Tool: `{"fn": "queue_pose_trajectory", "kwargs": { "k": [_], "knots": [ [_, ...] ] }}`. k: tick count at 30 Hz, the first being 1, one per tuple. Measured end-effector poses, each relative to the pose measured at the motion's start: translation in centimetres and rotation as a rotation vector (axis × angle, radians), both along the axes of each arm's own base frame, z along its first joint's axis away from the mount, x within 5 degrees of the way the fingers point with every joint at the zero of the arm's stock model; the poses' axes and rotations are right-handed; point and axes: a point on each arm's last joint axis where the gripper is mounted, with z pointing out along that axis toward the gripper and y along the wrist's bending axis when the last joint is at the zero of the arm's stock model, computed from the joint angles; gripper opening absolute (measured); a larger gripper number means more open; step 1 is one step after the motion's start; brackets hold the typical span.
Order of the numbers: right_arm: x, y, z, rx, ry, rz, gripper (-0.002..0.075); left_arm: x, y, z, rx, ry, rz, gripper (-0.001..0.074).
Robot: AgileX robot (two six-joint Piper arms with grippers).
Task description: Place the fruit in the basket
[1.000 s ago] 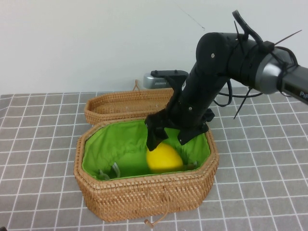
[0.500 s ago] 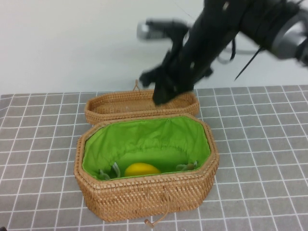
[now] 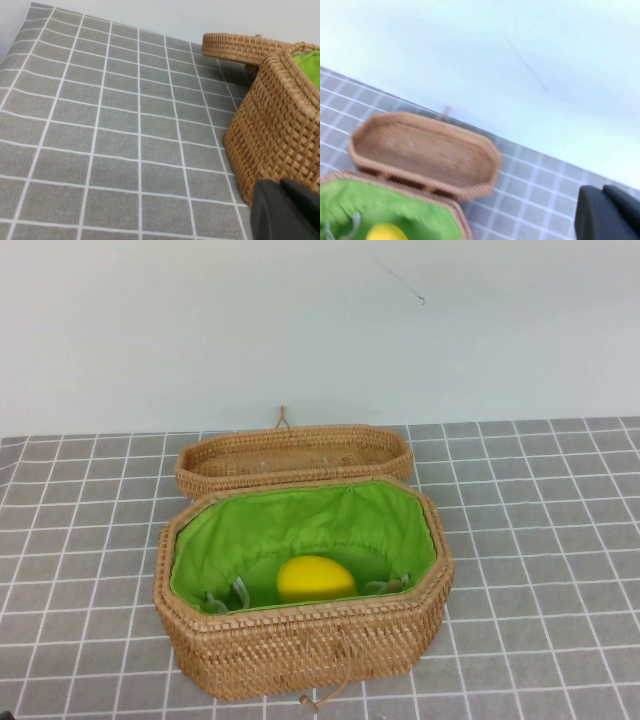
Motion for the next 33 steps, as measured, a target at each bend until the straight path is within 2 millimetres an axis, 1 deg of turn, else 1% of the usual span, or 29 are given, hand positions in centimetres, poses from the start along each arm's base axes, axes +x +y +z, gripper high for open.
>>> {"fn": "queue_pose_trajectory", "kwargs": {
  "k": [3, 4, 6, 8, 9, 10, 12, 13, 15, 16, 21, 23, 24, 26, 27, 28, 31, 33],
  "knots": [
    [-2.6, -2.0, 0.2, -0.024, -0.012, -0.019, 0.0000, 0.0, 0.0, 0.0, 0.000, 0.000, 0.000, -0.0003],
    [-3.8, -2.7, 0.5, -0.013, -0.030, -0.016, 0.0000, 0.0, 0.0, 0.0, 0.000, 0.000, 0.000, -0.0003],
    [-6.1, -4.2, 0.3, 0.034, -0.077, -0.018, 0.0000, 0.0, 0.0, 0.0, 0.000, 0.000, 0.000, -0.0003],
    [-8.1, -5.3, -1.0, 0.055, -0.108, -0.006, 0.0000, 0.0, 0.0, 0.0, 0.000, 0.000, 0.000, -0.0003],
    [-9.0, -5.9, -2.1, 0.072, -0.112, -0.007, 0.0000, 0.0, 0.0, 0.0, 0.000, 0.000, 0.000, -0.0003],
    [-9.7, -6.3, -3.3, 0.080, -0.110, -0.010, 0.0000, 0.0, 0.0, 0.0, 0.000, 0.000, 0.000, -0.0003],
    [-11.0, -7.1, -6.7, 0.085, -0.101, -0.010, 0.0000, 0.0, 0.0, 0.0, 0.000, 0.000, 0.000, -0.0003],
    [-11.4, -7.3, -8.2, 0.070, -0.098, 0.000, 0.0000, 0.0, 0.0, 0.0, 0.000, -0.001, 0.000, -0.0003],
    [-12.2, -7.7, -11.9, 0.029, -0.067, 0.024, 0.0000, 0.0, 0.0, 0.0, -0.002, -0.001, 0.000, -0.0003],
    [-12.4, -7.7, -13.4, 0.018, -0.046, 0.030, 0.0000, 0.0, 0.0, 0.0, -0.002, 0.000, 0.000, -0.0003],
    [-13.4, -8.4, -22.1, -0.110, 0.163, 0.032, 0.0000, 0.0, 0.0, 0.0, 0.000, -0.001, 0.000, -0.0003],
    [-13.9, -8.6, -24.9, -0.158, 0.240, 0.038, 0.0000, 0.0, 0.0, 0.0, 0.000, -0.001, 0.000, -0.0003],
    [-14.5, -8.7, -26.4, -0.184, 0.270, 0.055, 0.0000, 0.0, 0.0, 0.0, 0.000, 0.000, 0.000, -0.0003],
    [-15.8, -9.5, -28.4, -0.245, 0.285, 0.089, 0.0000, 0.0, 0.0, 0.0, 0.000, -0.001, 0.000, -0.0003],
    [-16.1, -9.9, -29.0, -0.261, 0.251, 0.106, 0.0000, 0.0, 0.0, 0.0, 0.004, 0.000, 0.000, -0.0003],
    [-16.2, -10.2, -29.1, -0.283, 0.189, 0.117, 0.0000, 0.0, 0.0, 0.0, 0.004, 0.000, 0.000, -0.0002],
    [-16.4, -10.7, -27.7, -0.228, -0.031, 0.124, 0.0000, 0.0, 0.0, 0.0, -0.003, -0.001, 0.000, -0.0003],
    [-17.0, -11.7, -27.1, -0.127, -0.159, 0.048, 0.0000, 0.0, 0.0, 0.0, -0.003, 0.000, 0.000, -0.0003]
  ]
}}
